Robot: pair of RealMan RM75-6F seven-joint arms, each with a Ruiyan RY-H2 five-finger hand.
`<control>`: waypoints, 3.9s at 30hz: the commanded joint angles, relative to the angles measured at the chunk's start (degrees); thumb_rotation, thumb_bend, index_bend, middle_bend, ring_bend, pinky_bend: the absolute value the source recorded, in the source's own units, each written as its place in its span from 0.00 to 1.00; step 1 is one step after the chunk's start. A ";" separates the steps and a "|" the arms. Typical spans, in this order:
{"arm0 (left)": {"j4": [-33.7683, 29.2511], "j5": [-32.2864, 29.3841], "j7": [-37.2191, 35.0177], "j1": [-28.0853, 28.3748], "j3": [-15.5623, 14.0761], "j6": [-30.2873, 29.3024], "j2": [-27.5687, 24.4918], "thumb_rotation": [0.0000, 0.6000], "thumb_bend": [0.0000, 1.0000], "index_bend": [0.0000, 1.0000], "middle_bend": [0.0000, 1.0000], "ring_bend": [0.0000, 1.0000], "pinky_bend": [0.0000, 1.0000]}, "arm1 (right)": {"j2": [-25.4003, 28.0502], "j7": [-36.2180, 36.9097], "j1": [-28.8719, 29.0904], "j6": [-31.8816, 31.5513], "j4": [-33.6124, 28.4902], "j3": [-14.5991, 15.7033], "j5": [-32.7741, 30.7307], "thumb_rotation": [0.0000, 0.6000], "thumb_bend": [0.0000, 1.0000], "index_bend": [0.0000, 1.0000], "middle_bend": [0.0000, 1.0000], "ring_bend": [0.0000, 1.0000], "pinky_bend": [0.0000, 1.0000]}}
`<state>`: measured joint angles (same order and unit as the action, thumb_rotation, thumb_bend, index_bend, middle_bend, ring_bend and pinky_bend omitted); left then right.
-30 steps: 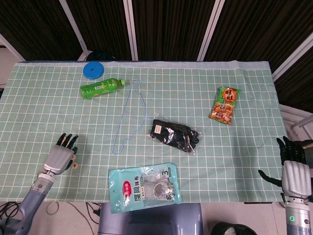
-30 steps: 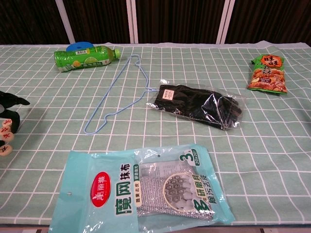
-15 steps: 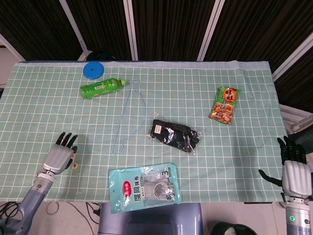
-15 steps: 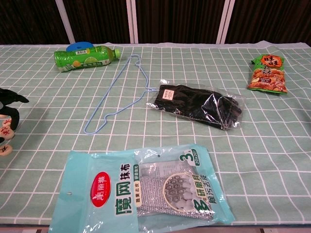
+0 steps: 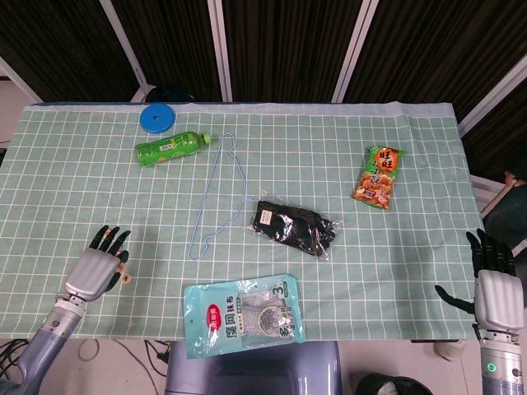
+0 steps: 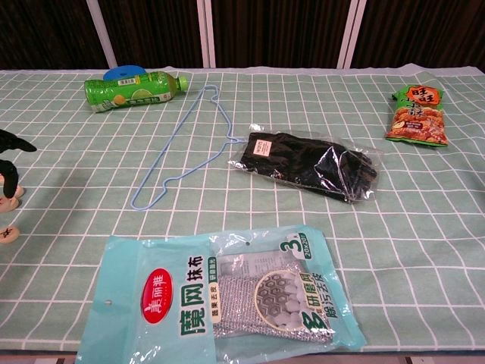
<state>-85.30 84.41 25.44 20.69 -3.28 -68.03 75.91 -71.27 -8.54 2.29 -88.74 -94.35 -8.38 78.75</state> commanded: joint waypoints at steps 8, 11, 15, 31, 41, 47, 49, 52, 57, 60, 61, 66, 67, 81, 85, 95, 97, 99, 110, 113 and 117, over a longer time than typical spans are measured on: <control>1.39 2.55 -1.31 -1.60 -2.42 -0.77 -0.41 1.00 0.35 0.50 0.09 0.00 0.07 | -0.01 -0.18 -0.02 -0.02 -0.09 0.00 -0.05 1.00 0.21 0.05 0.05 0.03 0.00; 2.17 2.68 -1.65 -1.72 -2.46 -0.63 0.01 1.00 0.35 0.50 0.09 0.00 0.07 | 0.00 -0.17 -0.04 -0.01 -0.10 -0.01 -0.11 1.00 0.20 0.05 0.05 0.03 0.00; 2.93 2.94 -1.87 -1.65 -2.48 -0.27 0.60 1.00 0.35 0.50 0.09 0.00 0.06 | 0.00 -0.25 -0.02 0.09 -0.14 -0.01 -0.21 1.00 0.21 0.05 0.05 0.03 0.00; 4.46 2.65 -0.45 -0.74 -1.02 0.90 3.24 1.00 0.35 0.49 0.09 0.00 0.06 | 0.12 -0.01 -0.02 0.22 -0.19 -0.11 -0.46 1.00 0.20 0.05 0.05 0.03 0.00; 3.95 2.22 1.02 -0.92 -0.79 0.88 3.36 1.00 0.35 0.47 0.09 0.00 0.06 | 0.14 0.05 -0.01 0.25 -0.20 -0.16 -0.53 1.00 0.20 0.05 0.05 0.03 0.00; 3.97 2.33 1.41 -0.85 -0.90 1.18 3.51 1.00 0.35 0.46 0.09 0.00 0.06 | 0.14 -0.05 -0.03 0.19 -0.25 -0.16 -0.53 1.00 0.20 0.05 0.05 0.03 0.00; 4.00 2.39 1.50 -0.81 -0.91 1.26 3.63 1.00 0.35 0.46 0.09 0.00 0.06 | 0.14 -0.08 -0.03 0.19 -0.26 -0.18 -0.59 1.00 0.20 0.05 0.05 0.03 0.00; 4.06 2.39 1.76 -0.90 -0.88 1.11 3.70 1.00 0.35 0.46 0.09 0.00 0.06 | 0.15 -0.10 -0.02 0.23 -0.25 -0.18 -0.63 1.00 0.20 0.05 0.05 0.03 0.00; 4.12 2.21 2.10 -1.12 -0.90 0.97 3.57 1.00 0.35 0.45 0.09 0.00 0.06 | 0.12 -0.12 -0.02 0.25 -0.24 -0.21 -0.72 1.00 0.20 0.05 0.05 0.03 0.00; 4.11 2.26 2.08 -1.18 -0.91 0.88 3.48 1.00 0.35 0.44 0.09 0.00 0.06 | 0.07 -0.23 -0.05 0.12 -0.26 -0.25 -0.75 1.00 0.21 0.05 0.05 0.03 0.00; 4.10 2.30 2.07 -1.18 -0.92 0.87 3.45 1.00 0.35 0.44 0.09 0.00 0.06 | 0.05 -0.25 -0.06 0.10 -0.27 -0.25 -0.75 1.00 0.21 0.05 0.05 0.03 0.00; 4.18 2.37 2.12 -1.21 -0.92 0.85 3.44 1.00 0.35 0.42 0.09 0.00 0.06 | 0.02 -0.41 -0.05 0.11 -0.34 -0.26 -0.81 1.00 0.20 0.05 0.05 0.03 0.00; 4.21 2.35 2.11 -1.21 -0.92 0.89 3.45 1.00 0.35 0.42 0.09 0.00 0.06 | 0.01 -0.44 -0.05 0.13 -0.33 -0.25 -0.82 1.00 0.20 0.05 0.05 0.03 0.00; 4.34 2.62 2.24 -1.50 -1.14 0.68 3.45 1.00 0.35 0.43 0.09 0.00 0.06 | -0.06 -0.76 -0.08 0.01 -0.39 -0.39 -1.10 1.00 0.20 0.05 0.05 0.03 0.00; 4.40 2.62 2.19 -1.61 -1.21 0.69 3.40 1.00 0.35 0.43 0.09 0.00 0.06 | -0.12 -0.85 -0.09 -0.08 -0.40 -0.42 -1.10 1.00 0.20 0.05 0.05 0.03 0.00; 4.18 2.53 2.25 -1.81 -0.69 -0.09 3.17 1.00 0.35 0.38 0.09 0.00 0.06 | -0.19 -1.03 -0.10 -0.16 -0.37 -0.46 -1.14 1.00 0.20 0.05 0.05 0.03 0.00; 3.93 2.32 2.42 -1.90 -0.43 -0.38 2.94 1.00 0.35 0.35 0.09 0.00 0.06 | -0.21 -1.05 -0.09 -0.13 -0.39 -0.45 -1.16 1.00 0.20 0.05 0.05 0.03 0.00; 3.59 2.08 2.39 -2.00 -0.18 -0.66 2.56 1.00 0.35 0.32 0.09 0.00 0.06 | -0.22 -1.10 -0.08 -0.17 -0.36 -0.44 -1.07 1.00 0.20 0.05 0.05 0.03 0.00; 5.39 -1.84 -1.56 0.43 3.51 2.53 1.17 1.00 0.23 0.29 0.08 0.00 0.06 | -0.32 -1.24 -0.10 -0.23 -0.42 -0.38 -1.00 1.00 0.20 0.05 0.05 0.03 0.00; 6.97 -3.63 -2.65 1.76 4.67 4.89 1.57 1.00 0.18 0.24 0.08 0.00 0.06 | -0.35 -1.29 -0.09 -0.21 -0.47 -0.43 -1.11 1.00 0.20 0.05 0.05 0.03 0.00; 8.29 -4.92 -3.10 2.56 5.14 6.45 2.17 1.00 0.16 0.23 0.08 0.00 0.06 | -0.40 -1.33 -0.10 -0.15 -0.54 -0.48 -1.31 1.00 0.20 0.05 0.05 0.03 0.00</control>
<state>-77.21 79.73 22.53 23.04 1.70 -61.80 77.90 -71.67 -9.87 2.19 -88.89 -94.88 -8.86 77.43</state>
